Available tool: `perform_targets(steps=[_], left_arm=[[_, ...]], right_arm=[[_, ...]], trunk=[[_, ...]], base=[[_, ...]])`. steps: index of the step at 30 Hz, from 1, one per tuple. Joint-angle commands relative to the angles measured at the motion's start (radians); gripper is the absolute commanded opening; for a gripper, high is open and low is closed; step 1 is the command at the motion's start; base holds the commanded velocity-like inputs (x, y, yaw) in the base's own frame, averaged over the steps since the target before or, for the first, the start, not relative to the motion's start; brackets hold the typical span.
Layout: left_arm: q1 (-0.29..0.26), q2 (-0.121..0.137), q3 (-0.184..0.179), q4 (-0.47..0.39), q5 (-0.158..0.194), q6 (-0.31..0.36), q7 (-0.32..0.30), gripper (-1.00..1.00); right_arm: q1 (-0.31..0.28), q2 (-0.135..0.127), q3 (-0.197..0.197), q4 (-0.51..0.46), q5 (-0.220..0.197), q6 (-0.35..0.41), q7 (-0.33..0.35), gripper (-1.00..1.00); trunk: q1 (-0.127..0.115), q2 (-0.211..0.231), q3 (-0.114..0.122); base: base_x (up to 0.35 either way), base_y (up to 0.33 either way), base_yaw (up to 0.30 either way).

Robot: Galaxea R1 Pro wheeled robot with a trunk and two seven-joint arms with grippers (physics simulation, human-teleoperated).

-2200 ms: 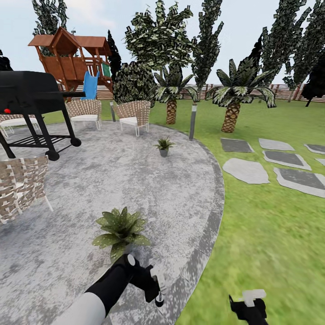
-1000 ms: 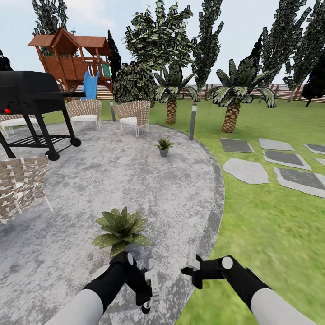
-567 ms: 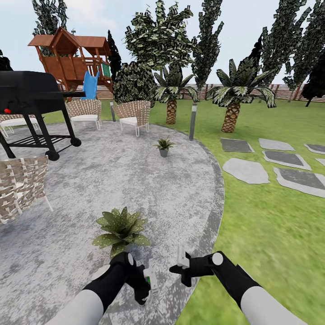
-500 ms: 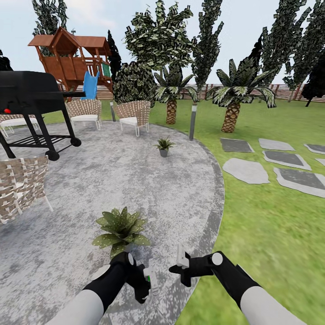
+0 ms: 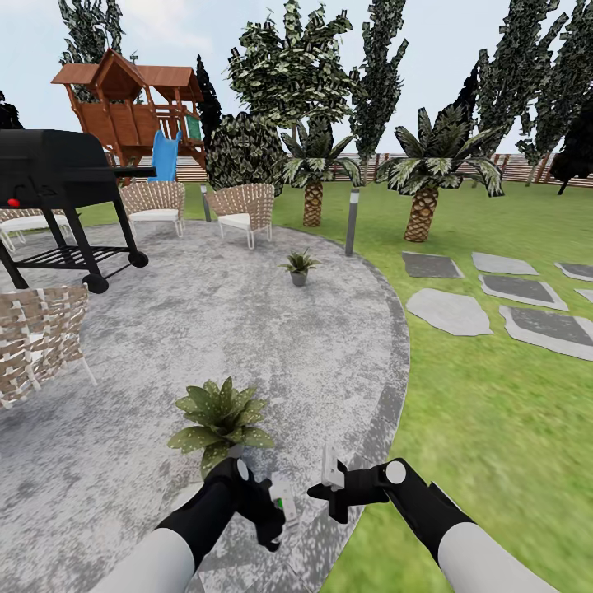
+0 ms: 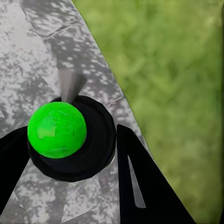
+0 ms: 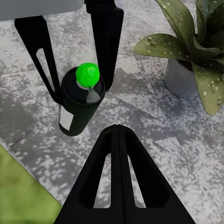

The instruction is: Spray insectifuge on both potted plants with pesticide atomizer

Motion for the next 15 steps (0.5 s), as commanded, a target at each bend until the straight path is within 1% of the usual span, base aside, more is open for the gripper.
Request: perform_targets(steps=[1, 5, 7, 8, 10, 11, 15], left_arm=[[0.000, 0.000, -0.001, -0.002, 0.001, 0.009, -0.005, -1.00], [0.000, -0.004, -0.001, -0.001, 0.006, 0.007, -0.004, -1.00], [0.000, -0.007, 0.000, -0.001, 0.007, 0.006, -0.002, -1.00], [0.000, -0.008, 0.000, -0.001, 0.016, 0.005, 0.000, -1.00], [0.000, -0.007, -0.001, 0.000, 0.054, 0.003, 0.002, -1.00], [0.000, -0.007, -0.001, 0.000, 0.066, 0.002, 0.005, -1.00], [0.000, -0.007, -0.002, 0.002, 0.078, 0.000, 0.009, -1.00]], right_arm=[[0.000, -0.001, 0.002, -0.002, 0.007, -0.005, -0.001, -1.00], [0.000, 0.001, 0.002, -0.003, 0.007, -0.005, -0.001, -1.00], [0.000, 0.011, 0.002, -0.004, 0.007, -0.005, -0.001, -1.00], [0.000, 0.014, 0.002, -0.004, 0.007, -0.005, -0.001, -1.00], [0.000, 0.016, 0.002, -0.004, 0.007, -0.005, -0.001, -1.00], [0.000, 0.016, 0.002, -0.005, 0.007, -0.005, -0.001, -1.00], [0.000, 0.020, 0.002, -0.005, 0.007, -0.005, -0.001, -1.00]], trunk=[[0.000, 0.000, -0.001], [0.000, 0.000, -0.001], [0.000, 0.000, -0.001], [0.000, 0.000, -0.001], [0.000, 0.000, -0.001], [0.000, 0.000, -0.001], [0.000, 0.000, -0.001]], base=[[0.000, 0.000, 0.000], [0.000, 0.000, 0.000], [0.000, 0.000, 0.000], [0.000, 0.000, 0.000], [0.000, 0.000, 0.000], [0.000, 0.000, 0.000], [0.000, 0.000, 0.000]])
